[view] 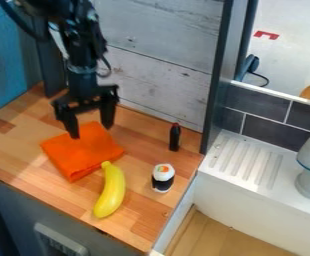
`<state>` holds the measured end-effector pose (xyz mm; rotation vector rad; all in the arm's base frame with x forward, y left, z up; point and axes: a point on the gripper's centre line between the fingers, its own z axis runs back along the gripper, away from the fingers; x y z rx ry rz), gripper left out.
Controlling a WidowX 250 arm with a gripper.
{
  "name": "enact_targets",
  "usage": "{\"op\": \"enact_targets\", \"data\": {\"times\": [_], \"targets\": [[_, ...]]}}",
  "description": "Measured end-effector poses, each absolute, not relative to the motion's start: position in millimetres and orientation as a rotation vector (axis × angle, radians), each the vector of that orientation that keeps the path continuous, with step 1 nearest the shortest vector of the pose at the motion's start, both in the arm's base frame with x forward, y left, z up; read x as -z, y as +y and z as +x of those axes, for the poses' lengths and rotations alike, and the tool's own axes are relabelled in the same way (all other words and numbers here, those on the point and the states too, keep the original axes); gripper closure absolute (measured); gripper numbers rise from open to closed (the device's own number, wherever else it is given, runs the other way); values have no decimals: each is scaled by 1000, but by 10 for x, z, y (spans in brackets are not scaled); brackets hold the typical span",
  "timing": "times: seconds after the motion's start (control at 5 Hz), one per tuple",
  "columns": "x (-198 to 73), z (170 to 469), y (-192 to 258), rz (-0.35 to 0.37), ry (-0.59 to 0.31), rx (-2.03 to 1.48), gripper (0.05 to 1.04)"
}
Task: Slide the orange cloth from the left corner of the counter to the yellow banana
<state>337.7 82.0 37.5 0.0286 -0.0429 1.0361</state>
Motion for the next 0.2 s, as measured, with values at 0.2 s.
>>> {"op": "enact_targets", "data": {"times": [0.2], "targets": [[-732,3194,942,-9,-64,-1061,83]]}}
